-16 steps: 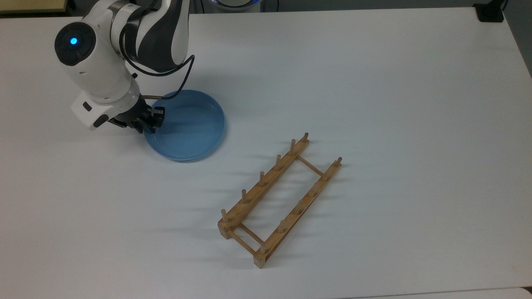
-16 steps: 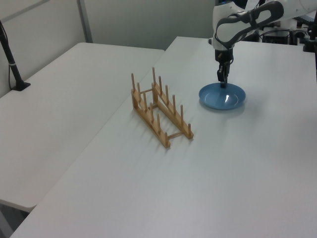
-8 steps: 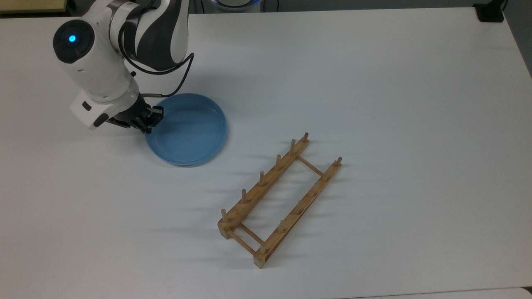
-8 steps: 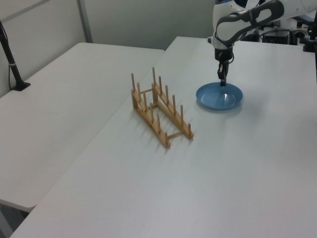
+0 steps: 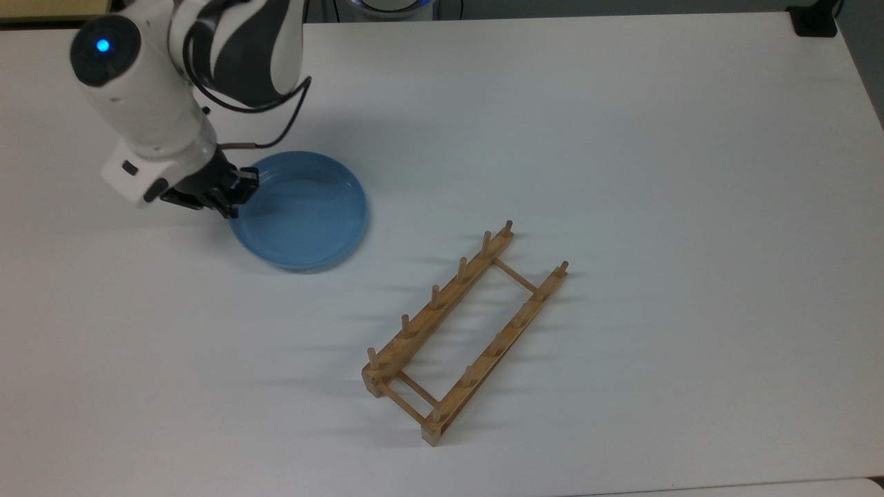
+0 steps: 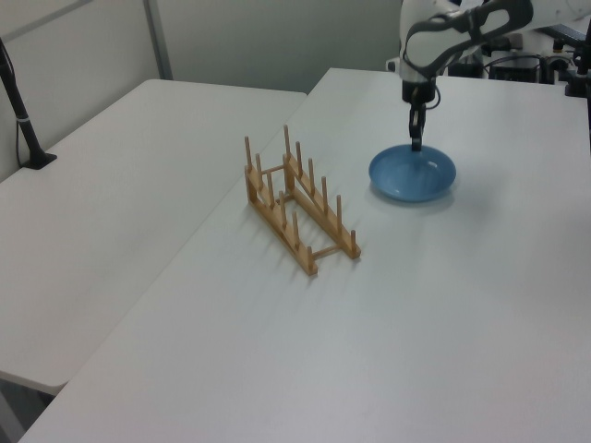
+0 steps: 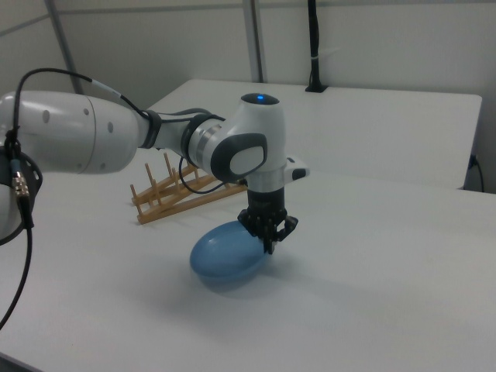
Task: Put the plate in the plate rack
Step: 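Lift the plate by its rim and tilt it upright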
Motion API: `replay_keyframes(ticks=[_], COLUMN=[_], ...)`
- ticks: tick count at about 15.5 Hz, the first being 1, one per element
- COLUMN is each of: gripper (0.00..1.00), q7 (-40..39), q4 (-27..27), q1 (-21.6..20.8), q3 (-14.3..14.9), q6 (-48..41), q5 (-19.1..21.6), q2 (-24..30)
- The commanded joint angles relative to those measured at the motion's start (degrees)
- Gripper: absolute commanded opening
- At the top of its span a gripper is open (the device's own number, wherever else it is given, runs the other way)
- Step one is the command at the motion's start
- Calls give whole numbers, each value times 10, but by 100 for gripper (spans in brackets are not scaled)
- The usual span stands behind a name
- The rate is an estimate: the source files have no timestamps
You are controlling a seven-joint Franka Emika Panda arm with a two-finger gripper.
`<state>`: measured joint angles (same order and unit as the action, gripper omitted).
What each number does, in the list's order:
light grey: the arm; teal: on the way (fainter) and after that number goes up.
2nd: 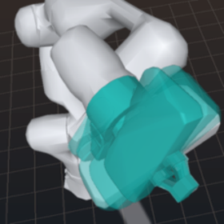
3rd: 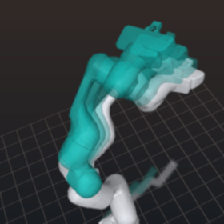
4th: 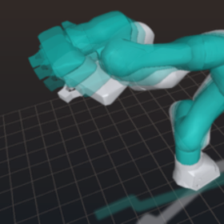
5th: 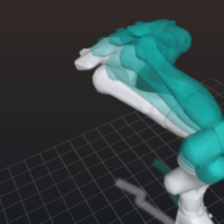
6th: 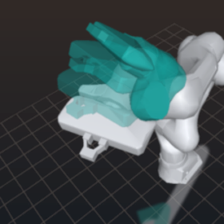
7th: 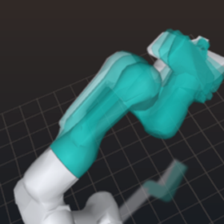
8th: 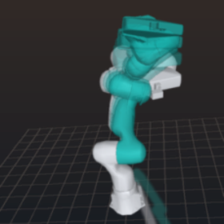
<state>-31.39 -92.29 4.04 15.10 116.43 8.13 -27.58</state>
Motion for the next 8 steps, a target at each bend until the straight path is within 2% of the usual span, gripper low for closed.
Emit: replay_keyframes(ticks=[1,5,8], gripper=[0,0,0], q7=[-72,-98,-95], q4=[-9,22,14], q1=[-9,-23,-57], q3=[19,19,19], q6=[-13,-5,69], q5=[9,-1,-26], q2=[66,117,167])
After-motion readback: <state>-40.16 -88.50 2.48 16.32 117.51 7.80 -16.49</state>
